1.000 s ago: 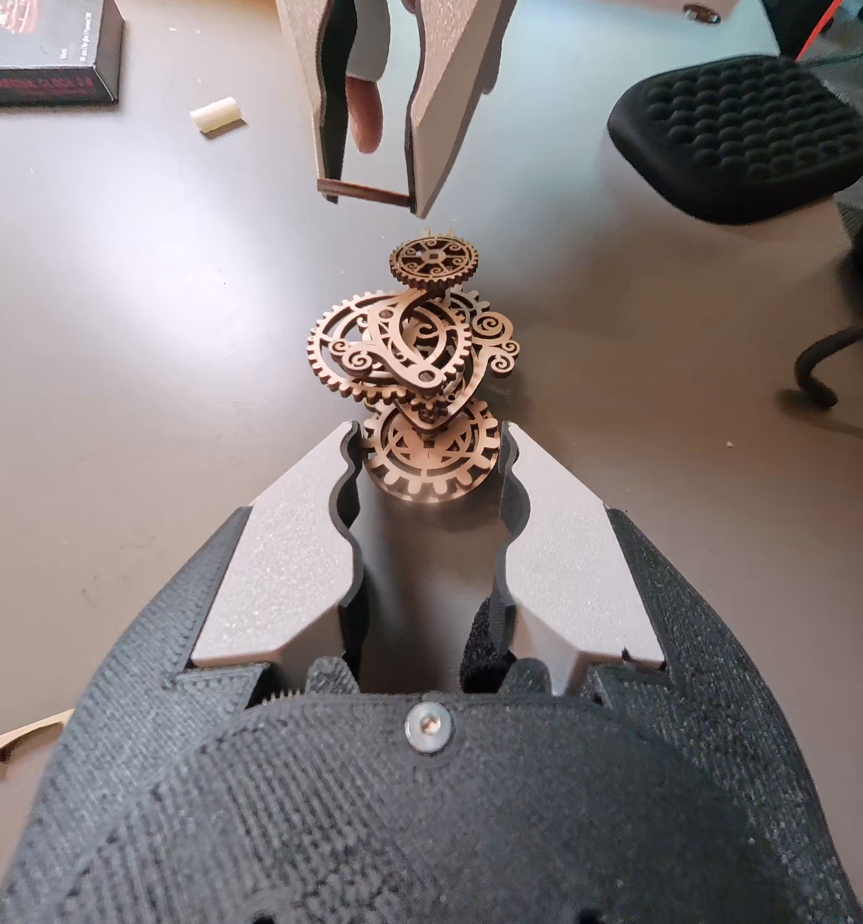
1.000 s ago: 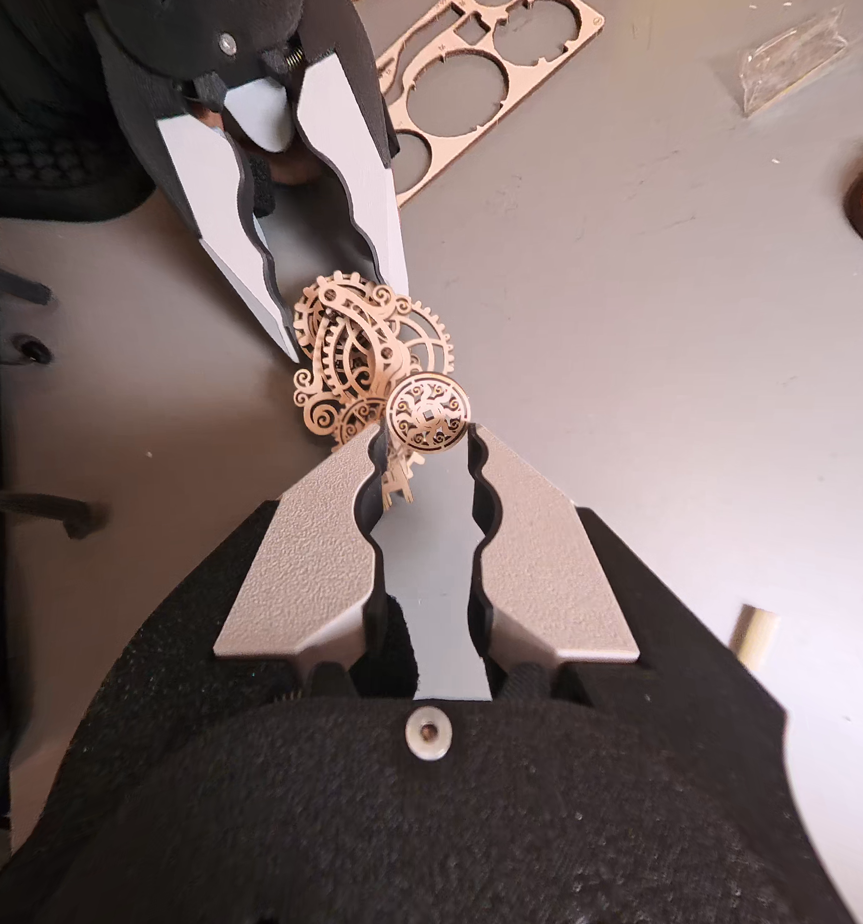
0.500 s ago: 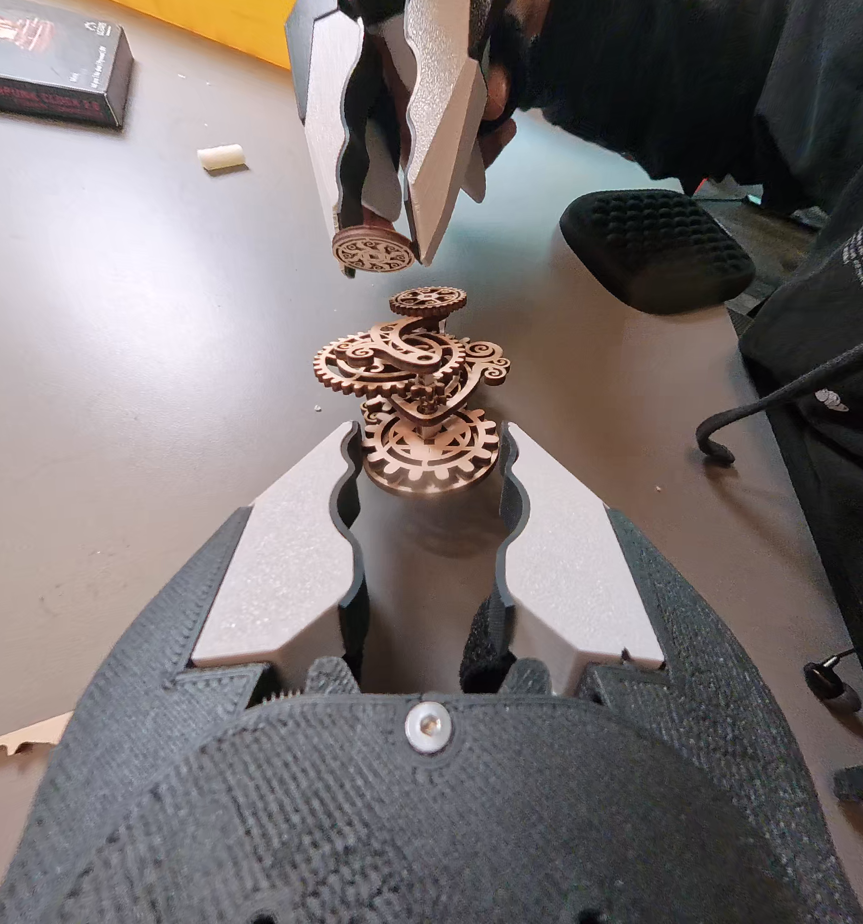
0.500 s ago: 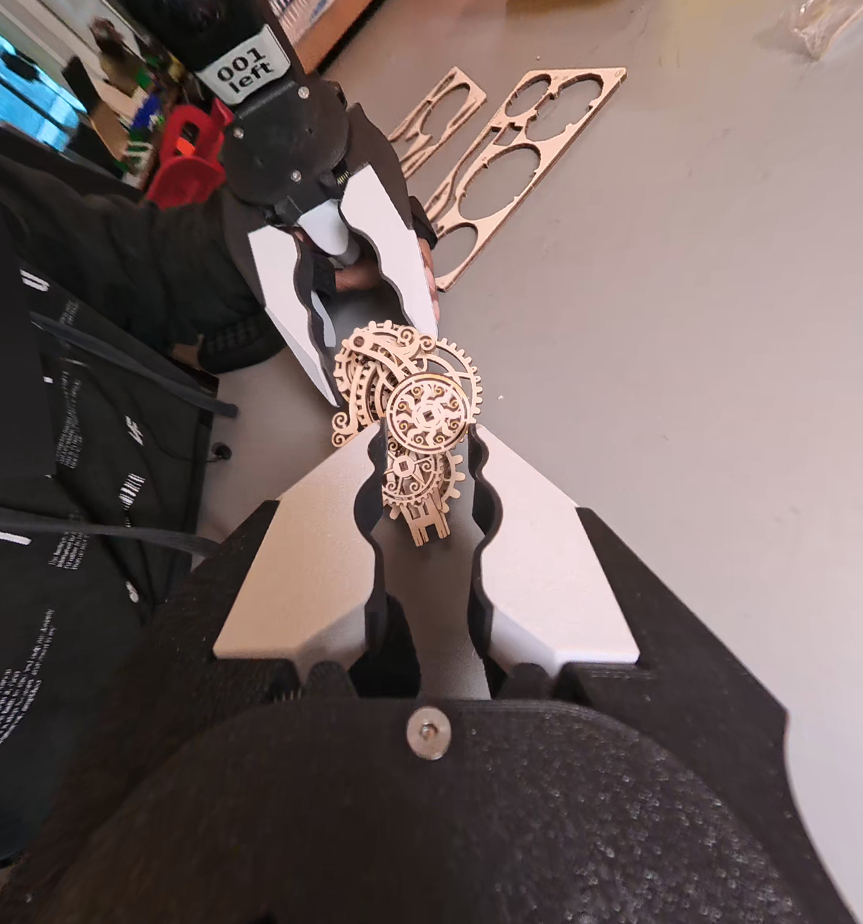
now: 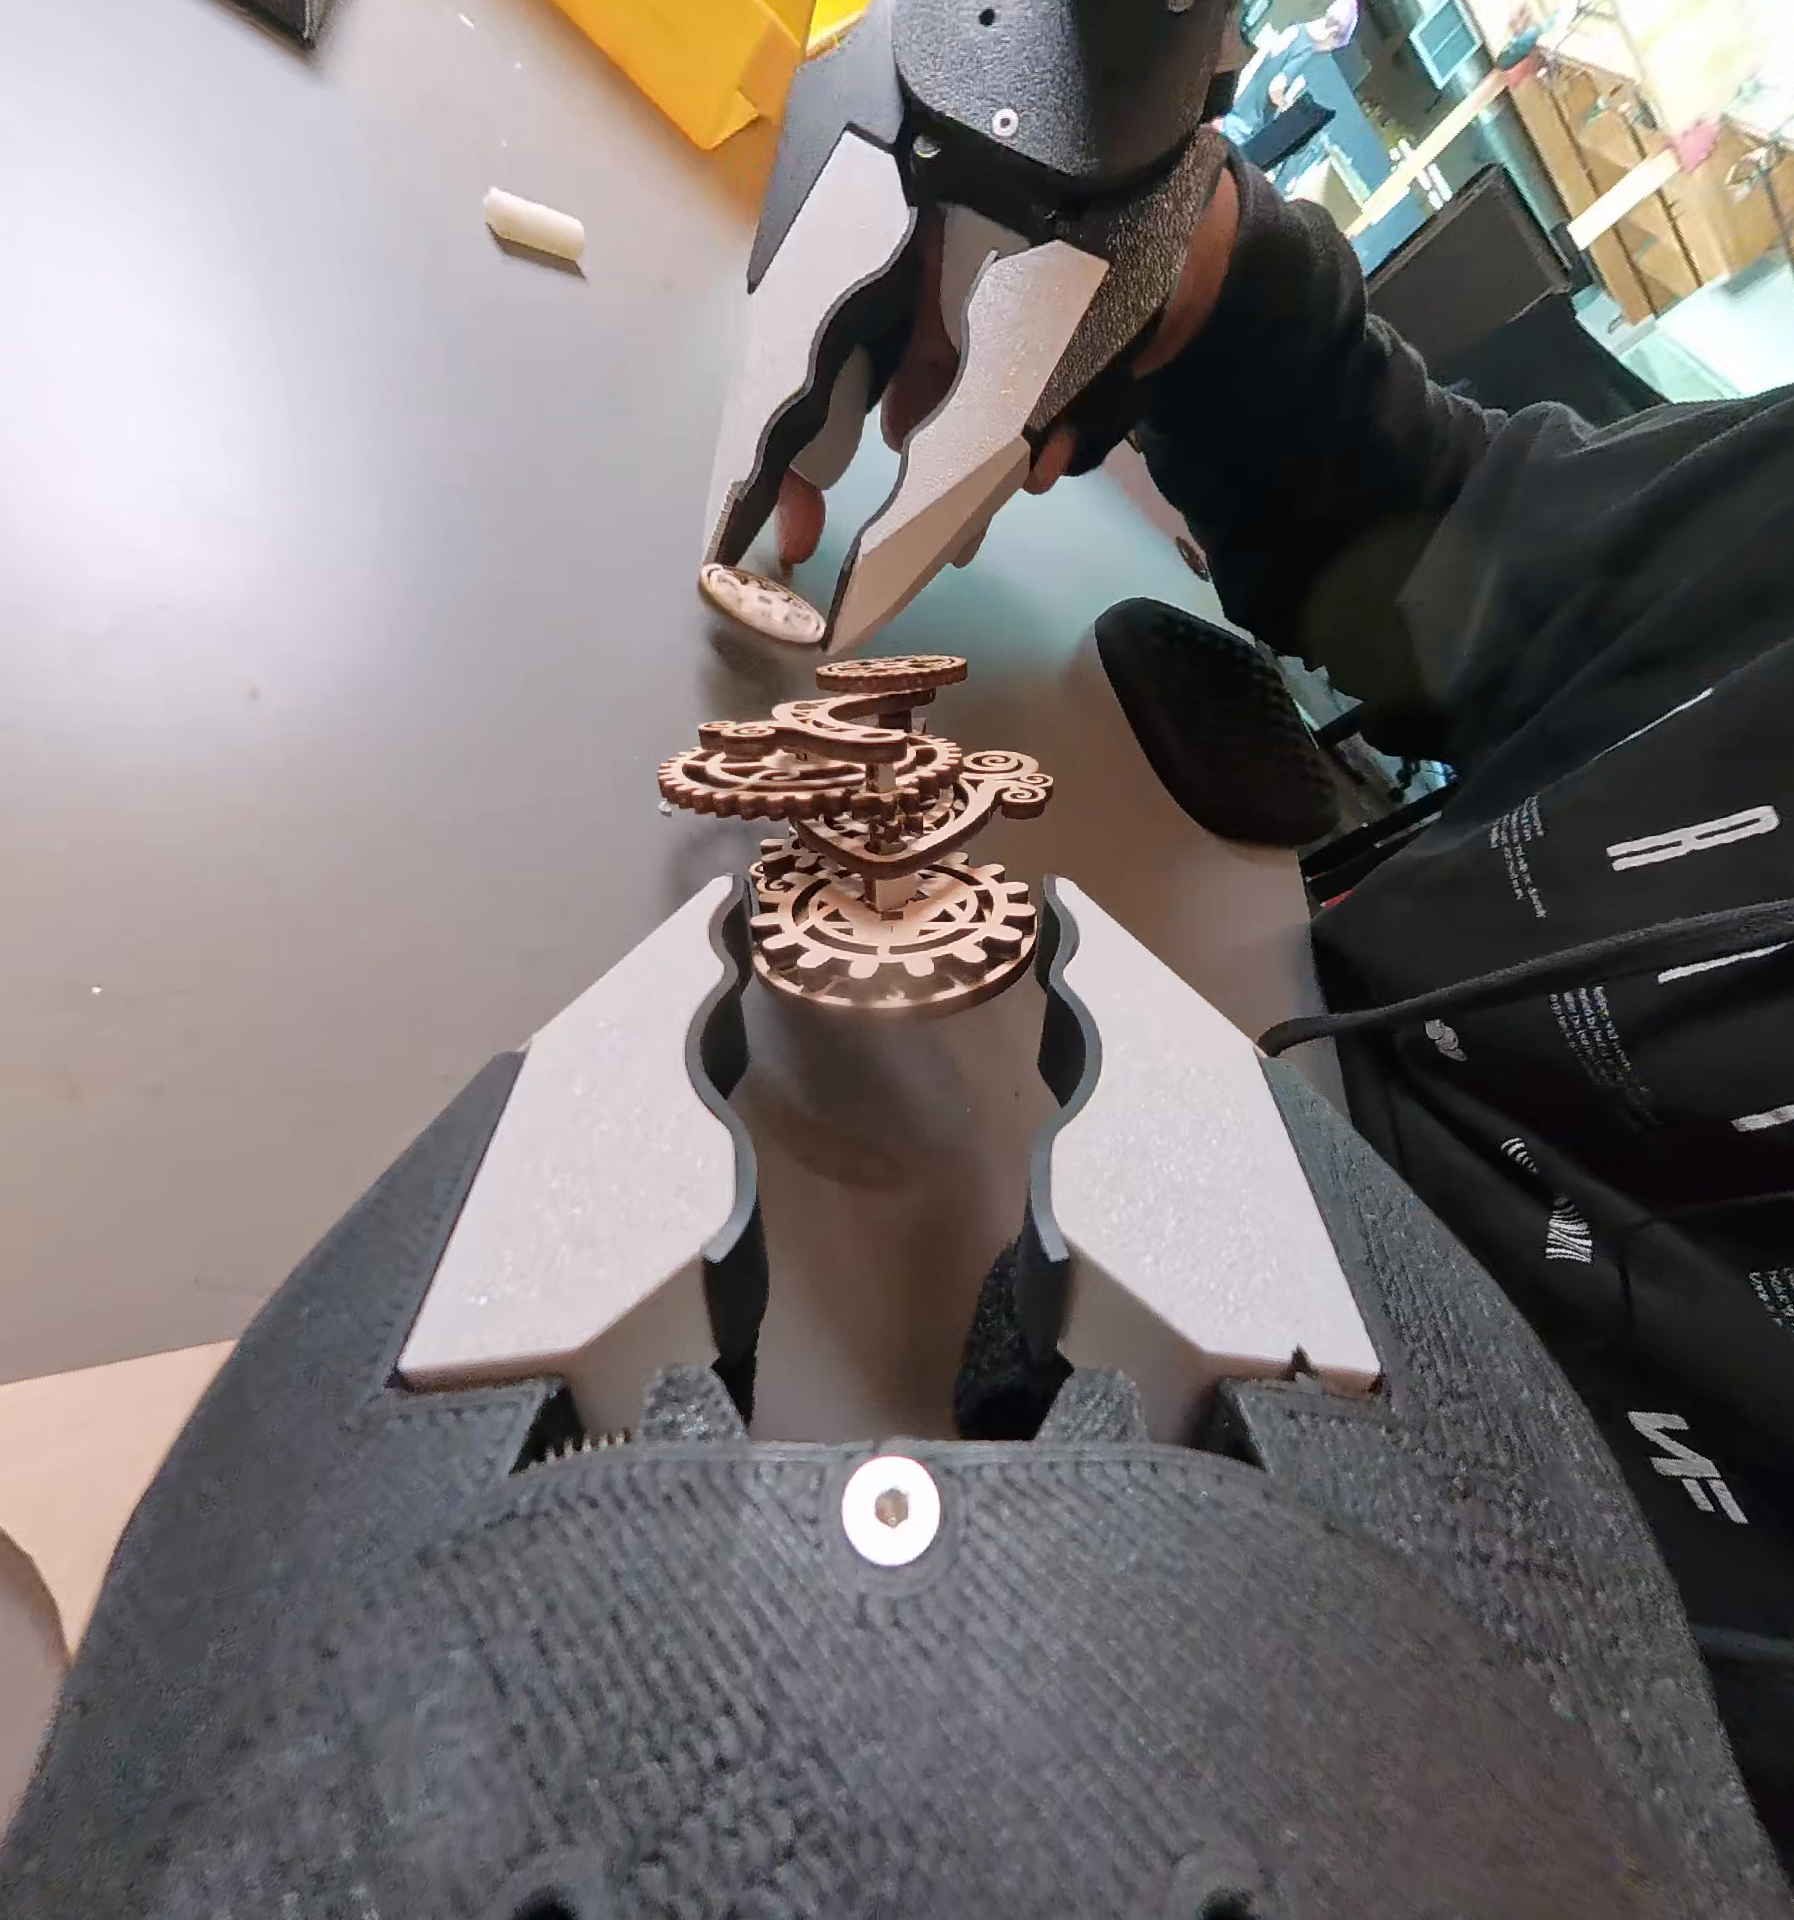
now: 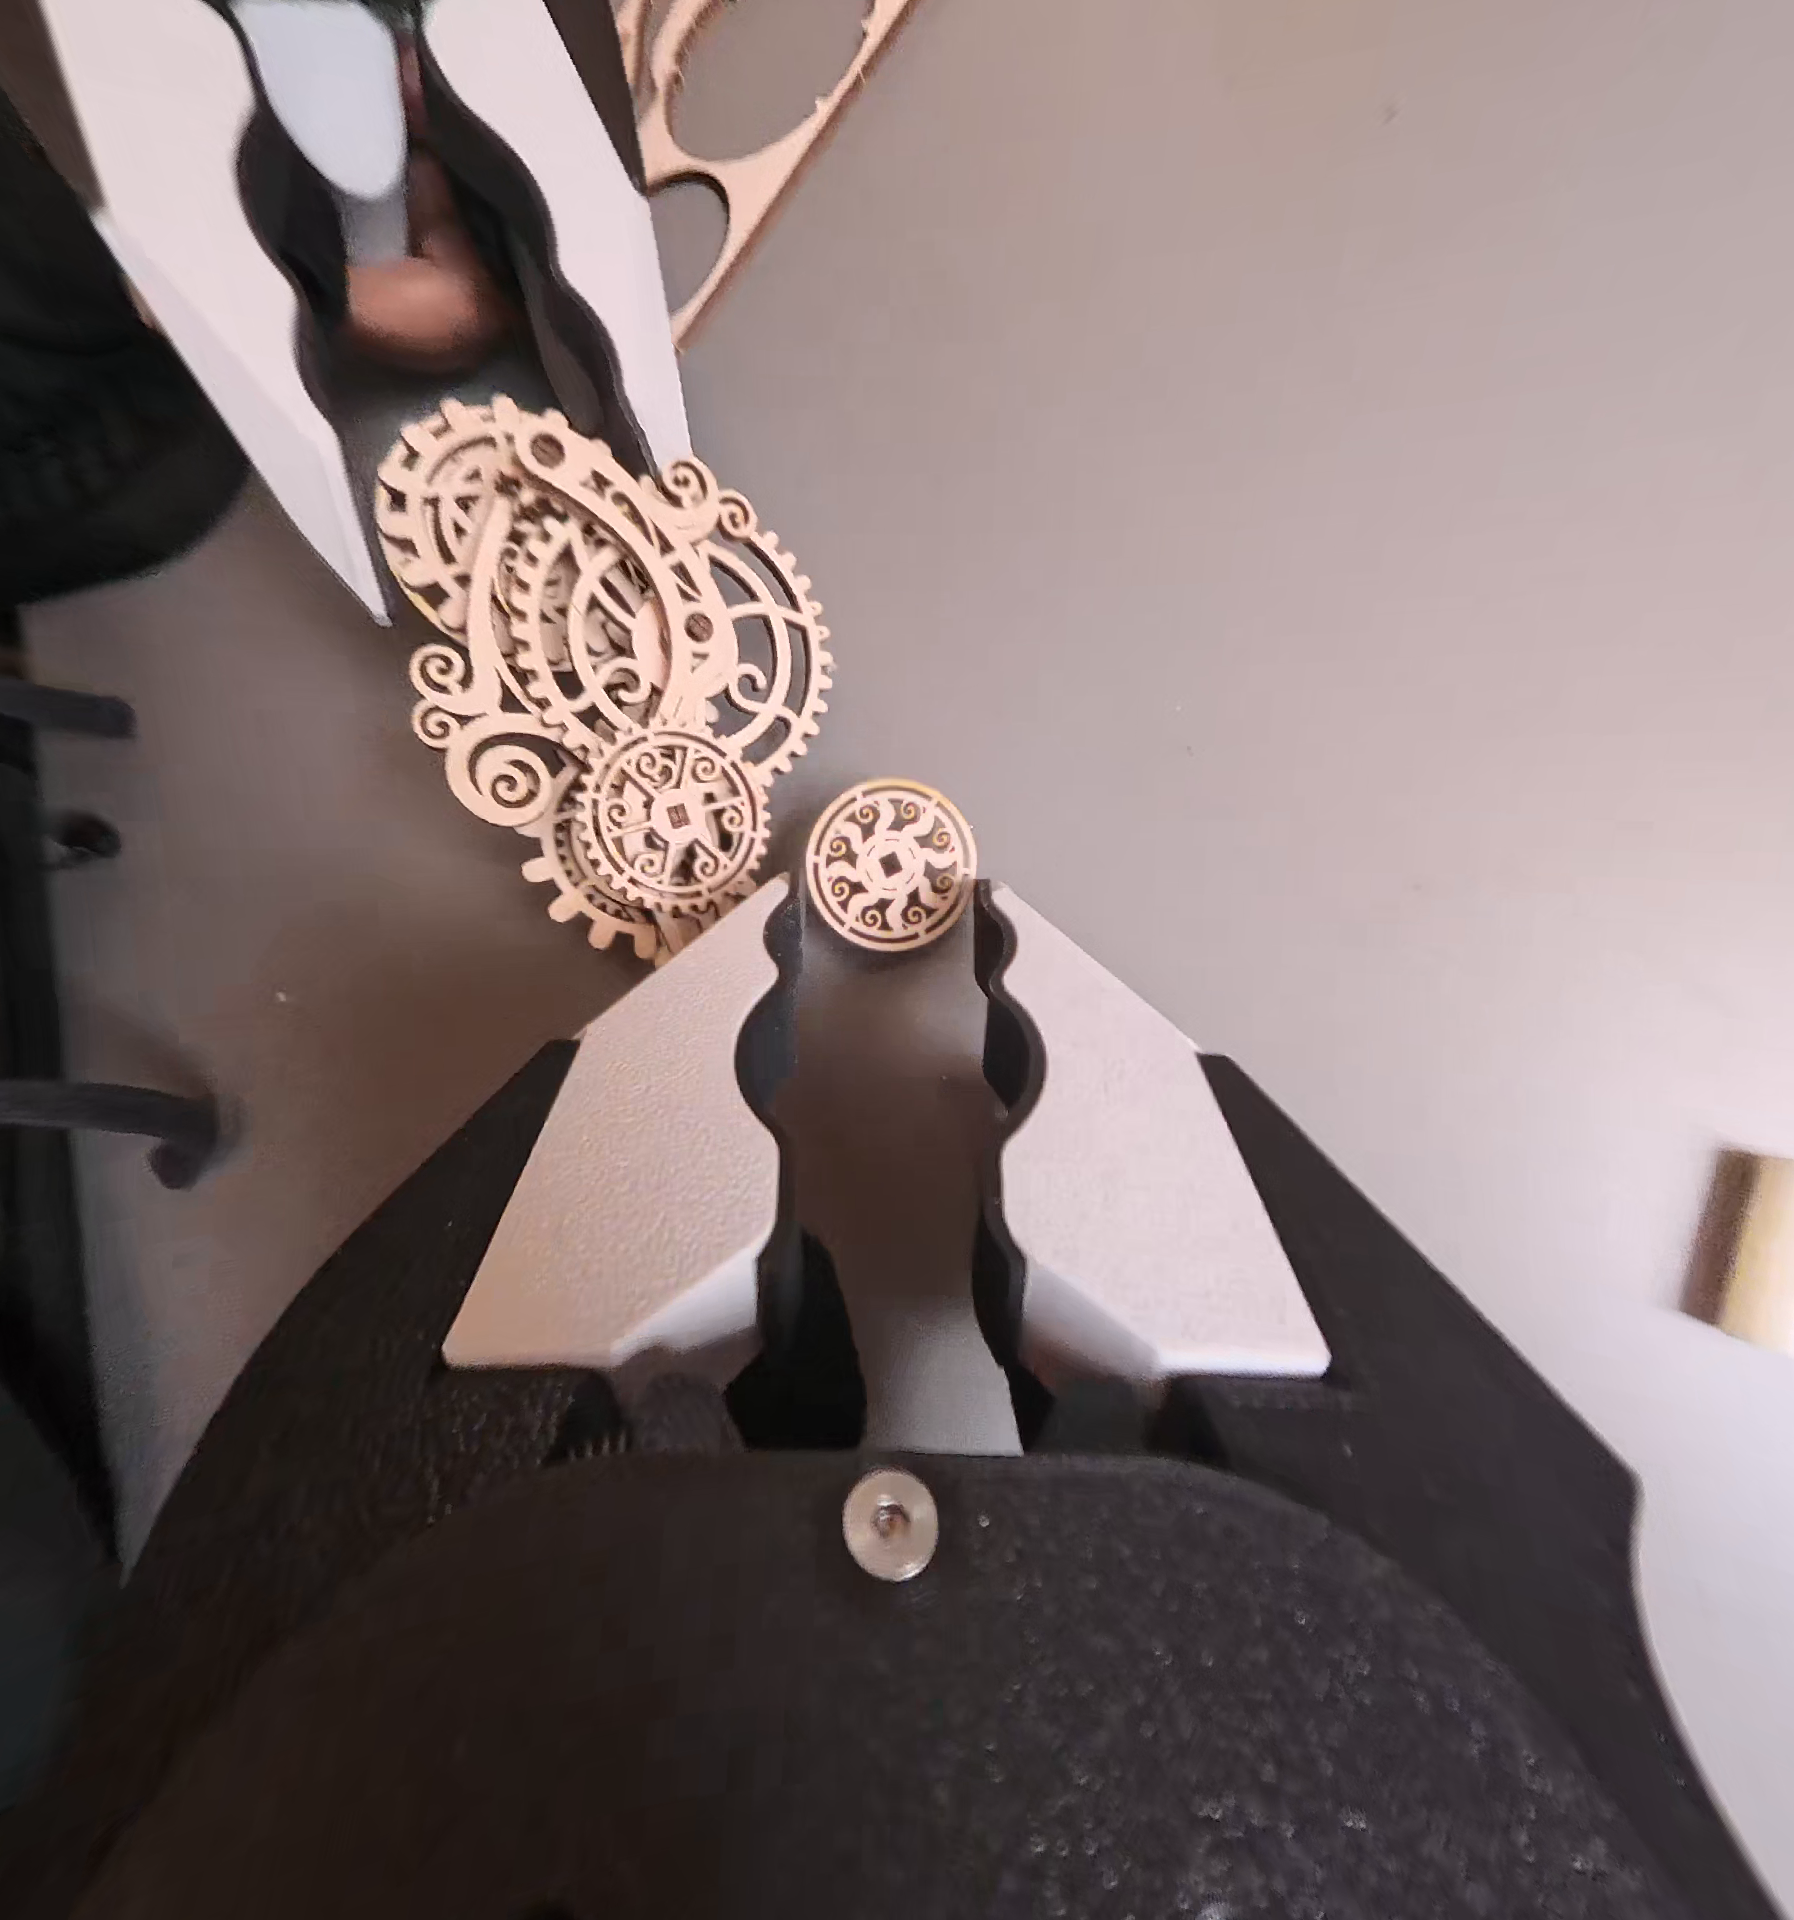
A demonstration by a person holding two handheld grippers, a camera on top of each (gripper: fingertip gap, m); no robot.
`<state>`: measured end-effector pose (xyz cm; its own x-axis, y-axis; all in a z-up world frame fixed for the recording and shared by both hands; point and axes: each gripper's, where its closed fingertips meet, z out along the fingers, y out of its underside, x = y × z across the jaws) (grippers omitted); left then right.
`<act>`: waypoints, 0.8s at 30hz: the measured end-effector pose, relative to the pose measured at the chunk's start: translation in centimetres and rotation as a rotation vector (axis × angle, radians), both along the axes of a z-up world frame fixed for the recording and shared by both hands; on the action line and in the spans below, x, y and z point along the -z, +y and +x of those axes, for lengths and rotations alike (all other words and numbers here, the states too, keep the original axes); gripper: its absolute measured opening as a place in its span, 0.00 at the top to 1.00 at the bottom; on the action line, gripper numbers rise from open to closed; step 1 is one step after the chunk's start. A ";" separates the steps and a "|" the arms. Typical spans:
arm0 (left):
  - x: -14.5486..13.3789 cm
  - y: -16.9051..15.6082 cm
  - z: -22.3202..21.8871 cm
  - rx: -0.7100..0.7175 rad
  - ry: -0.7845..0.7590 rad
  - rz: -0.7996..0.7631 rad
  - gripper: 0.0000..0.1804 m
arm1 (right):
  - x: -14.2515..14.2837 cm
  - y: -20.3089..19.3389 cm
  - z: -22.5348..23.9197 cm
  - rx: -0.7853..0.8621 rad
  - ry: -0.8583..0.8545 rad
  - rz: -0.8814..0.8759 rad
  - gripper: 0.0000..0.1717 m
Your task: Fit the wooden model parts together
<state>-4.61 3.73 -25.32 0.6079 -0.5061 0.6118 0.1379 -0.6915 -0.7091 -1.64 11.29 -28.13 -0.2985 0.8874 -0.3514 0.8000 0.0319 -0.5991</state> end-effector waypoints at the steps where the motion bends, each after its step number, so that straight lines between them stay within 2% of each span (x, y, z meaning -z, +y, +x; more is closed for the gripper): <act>1: 0.0 0.0 0.0 -0.002 -0.007 -0.007 0.70 | 0.1 0.1 0.1 -0.005 -0.009 0.028 0.81; 6: 0.0 0.2 -0.2 -0.022 -0.054 -0.041 0.70 | -0.3 0.8 0.1 0.012 0.002 0.115 0.75; 11: 0.0 0.3 -0.3 -0.030 -0.065 -0.049 0.70 | -4.0 -1.2 0.1 -0.055 0.155 0.121 0.69; 16: 0.0 0.5 -0.4 -0.038 -0.075 -0.054 0.70 | -3.1 -4.4 0.1 -0.147 0.199 0.278 0.56; 20: 0.0 0.6 -0.4 -0.045 -0.086 -0.059 0.71 | -2.5 -5.2 -1.2 -0.121 0.248 0.336 0.59; 24: 0.0 0.6 -0.4 -0.050 -0.090 -0.062 0.71 | -1.8 -5.1 -1.8 -0.114 0.250 0.393 0.69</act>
